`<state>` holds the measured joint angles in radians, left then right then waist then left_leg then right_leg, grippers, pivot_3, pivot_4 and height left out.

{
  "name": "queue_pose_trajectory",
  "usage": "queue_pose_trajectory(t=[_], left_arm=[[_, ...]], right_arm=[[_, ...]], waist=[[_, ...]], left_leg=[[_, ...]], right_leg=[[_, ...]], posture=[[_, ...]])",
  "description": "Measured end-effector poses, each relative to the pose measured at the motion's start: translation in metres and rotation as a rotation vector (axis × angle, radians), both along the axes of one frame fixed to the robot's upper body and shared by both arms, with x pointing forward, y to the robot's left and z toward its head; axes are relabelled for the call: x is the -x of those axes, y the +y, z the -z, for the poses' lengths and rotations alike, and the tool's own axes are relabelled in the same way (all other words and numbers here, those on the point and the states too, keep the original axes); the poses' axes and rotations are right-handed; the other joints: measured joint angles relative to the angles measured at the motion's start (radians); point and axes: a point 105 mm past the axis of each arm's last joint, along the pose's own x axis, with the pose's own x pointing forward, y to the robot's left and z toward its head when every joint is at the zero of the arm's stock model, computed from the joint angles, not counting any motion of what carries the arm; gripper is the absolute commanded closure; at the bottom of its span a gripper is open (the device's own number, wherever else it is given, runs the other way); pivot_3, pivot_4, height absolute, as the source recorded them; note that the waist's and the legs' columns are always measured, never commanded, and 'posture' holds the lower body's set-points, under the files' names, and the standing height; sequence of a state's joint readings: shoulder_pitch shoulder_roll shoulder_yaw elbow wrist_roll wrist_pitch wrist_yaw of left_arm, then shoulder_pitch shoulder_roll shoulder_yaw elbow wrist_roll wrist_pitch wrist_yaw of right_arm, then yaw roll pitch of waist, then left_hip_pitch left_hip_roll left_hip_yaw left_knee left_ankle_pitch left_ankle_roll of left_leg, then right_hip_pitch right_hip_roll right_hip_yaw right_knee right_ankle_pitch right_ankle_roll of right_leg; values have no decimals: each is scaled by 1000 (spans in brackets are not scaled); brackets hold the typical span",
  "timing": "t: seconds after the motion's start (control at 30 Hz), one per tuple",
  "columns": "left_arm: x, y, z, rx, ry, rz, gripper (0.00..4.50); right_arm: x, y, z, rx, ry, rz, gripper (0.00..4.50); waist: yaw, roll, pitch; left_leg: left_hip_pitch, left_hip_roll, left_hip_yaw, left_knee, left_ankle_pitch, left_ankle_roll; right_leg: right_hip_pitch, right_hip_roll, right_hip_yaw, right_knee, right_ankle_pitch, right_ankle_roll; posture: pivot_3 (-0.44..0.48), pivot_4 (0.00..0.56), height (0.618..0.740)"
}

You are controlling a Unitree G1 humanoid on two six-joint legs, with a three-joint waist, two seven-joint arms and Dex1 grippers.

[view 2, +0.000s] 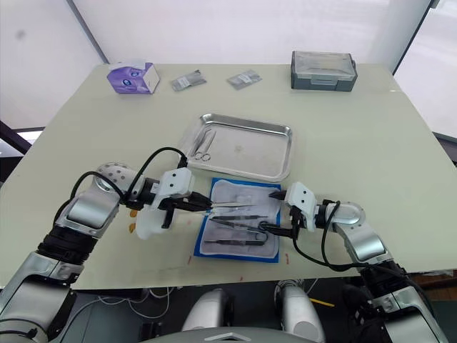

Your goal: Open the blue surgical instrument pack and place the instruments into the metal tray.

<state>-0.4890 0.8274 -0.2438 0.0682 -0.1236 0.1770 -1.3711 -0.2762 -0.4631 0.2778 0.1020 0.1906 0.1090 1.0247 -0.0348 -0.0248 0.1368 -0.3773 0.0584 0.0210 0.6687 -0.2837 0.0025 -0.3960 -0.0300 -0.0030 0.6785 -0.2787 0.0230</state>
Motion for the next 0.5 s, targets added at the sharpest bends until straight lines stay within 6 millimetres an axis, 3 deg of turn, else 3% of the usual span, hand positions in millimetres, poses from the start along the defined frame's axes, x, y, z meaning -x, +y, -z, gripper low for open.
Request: queue_pose_trajectory(t=[0.5], left_arm=[[12,35,-16,-85,25,1,4460]], right_arm=[[0,-4,1,6,5,0,0]], waist=[[23,-1,0]], left_leg=[[0,2,-2,0,0,0]], right_leg=[[0,1,-3,1,-2,-3]], posture=[[0,150,731]])
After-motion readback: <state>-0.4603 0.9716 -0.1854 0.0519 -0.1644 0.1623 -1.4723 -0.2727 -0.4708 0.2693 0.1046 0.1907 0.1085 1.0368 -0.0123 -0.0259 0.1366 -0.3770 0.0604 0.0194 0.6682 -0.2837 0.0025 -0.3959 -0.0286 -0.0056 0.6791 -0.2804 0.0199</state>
